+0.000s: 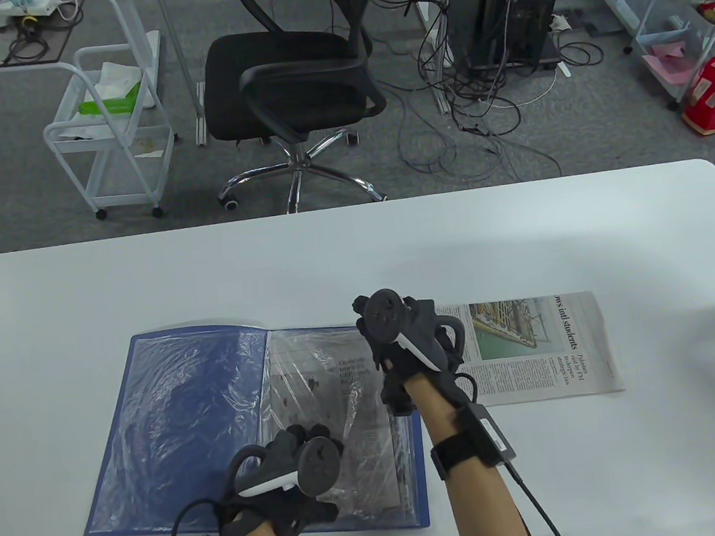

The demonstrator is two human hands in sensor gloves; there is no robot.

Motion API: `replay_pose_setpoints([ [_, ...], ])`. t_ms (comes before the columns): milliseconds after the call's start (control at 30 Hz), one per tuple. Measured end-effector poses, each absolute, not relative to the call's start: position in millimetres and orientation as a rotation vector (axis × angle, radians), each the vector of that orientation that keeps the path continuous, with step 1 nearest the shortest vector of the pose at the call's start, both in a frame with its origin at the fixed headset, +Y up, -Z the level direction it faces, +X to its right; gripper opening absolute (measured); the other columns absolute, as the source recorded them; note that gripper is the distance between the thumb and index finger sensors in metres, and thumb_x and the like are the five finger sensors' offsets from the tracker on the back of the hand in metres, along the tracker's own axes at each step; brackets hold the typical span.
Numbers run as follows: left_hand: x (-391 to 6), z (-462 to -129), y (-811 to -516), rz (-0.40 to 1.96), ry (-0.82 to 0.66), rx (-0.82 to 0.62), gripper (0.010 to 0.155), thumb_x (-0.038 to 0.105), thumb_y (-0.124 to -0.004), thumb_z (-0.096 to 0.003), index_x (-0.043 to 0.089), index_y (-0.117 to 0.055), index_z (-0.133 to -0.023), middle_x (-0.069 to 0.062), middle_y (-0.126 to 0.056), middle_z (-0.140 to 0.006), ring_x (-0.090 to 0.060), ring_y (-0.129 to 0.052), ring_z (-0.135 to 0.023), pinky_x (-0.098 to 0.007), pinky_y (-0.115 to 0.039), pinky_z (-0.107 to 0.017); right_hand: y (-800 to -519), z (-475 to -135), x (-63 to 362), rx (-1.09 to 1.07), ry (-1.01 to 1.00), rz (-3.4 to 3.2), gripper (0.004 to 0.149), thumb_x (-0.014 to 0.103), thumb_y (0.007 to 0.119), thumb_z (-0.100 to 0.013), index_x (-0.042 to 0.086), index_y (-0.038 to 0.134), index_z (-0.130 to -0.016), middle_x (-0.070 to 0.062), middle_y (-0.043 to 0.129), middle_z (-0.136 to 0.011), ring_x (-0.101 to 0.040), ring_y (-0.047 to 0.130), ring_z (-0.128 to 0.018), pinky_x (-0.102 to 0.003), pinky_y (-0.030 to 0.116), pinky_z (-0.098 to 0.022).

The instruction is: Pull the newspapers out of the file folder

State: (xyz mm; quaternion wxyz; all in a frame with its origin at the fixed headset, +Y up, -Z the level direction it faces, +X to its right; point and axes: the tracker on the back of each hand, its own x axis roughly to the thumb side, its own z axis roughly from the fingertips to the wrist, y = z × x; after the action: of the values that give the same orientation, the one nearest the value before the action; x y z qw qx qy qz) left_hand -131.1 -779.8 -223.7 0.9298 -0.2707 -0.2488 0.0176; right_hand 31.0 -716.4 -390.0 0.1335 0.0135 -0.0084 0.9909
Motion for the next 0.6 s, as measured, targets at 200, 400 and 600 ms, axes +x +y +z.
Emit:
replay_pose_setpoints([
  [200,-131.2,-223.5,-779.8,0.037,-0.511,-0.555,0.087,0.05,-0.08,-0.0421,0.019,-0.037,-0.111,-0.012,-0.024,-0.116,-0.053,-0.031,-0.103,-0.066,-0.043,-0.07,-743.6,-411.0,4.4,0.066,0.147,2.955,0.044,0.041,0.084,-0.038,0.038,0.083,-0.081,0.004,0.09,-0.088,-0.027,0.09,-0.082,-0.056,0.07,-0.065],
  [400,-131.7,-223.0,-779.9,0.041,-0.513,-0.556,0.087,0.051,-0.079,-0.0425,0.019,-0.037,-0.112,-0.012,-0.023,-0.116,-0.053,-0.03,-0.103,-0.066,-0.042,-0.07,-754.2,-420.6,-8.4,0.002,0.208,2.987,0.038,0.038,0.086,-0.037,0.034,0.086,-0.074,0.004,0.092,-0.075,-0.026,0.09,-0.073,-0.056,0.068,-0.065],
  [600,-132.4,-222.6,-780.2,0.052,-0.508,-0.57,0.086,0.05,-0.079,-0.043,0.02,-0.035,-0.111,-0.011,-0.021,-0.116,-0.053,-0.028,-0.103,-0.066,-0.041,-0.07,-756.4,-425.3,-8.0,-0.054,0.284,2.924,0.038,0.037,0.082,-0.038,0.033,0.082,-0.076,0.006,0.087,-0.078,-0.027,0.084,-0.079,-0.059,0.063,-0.068],
])
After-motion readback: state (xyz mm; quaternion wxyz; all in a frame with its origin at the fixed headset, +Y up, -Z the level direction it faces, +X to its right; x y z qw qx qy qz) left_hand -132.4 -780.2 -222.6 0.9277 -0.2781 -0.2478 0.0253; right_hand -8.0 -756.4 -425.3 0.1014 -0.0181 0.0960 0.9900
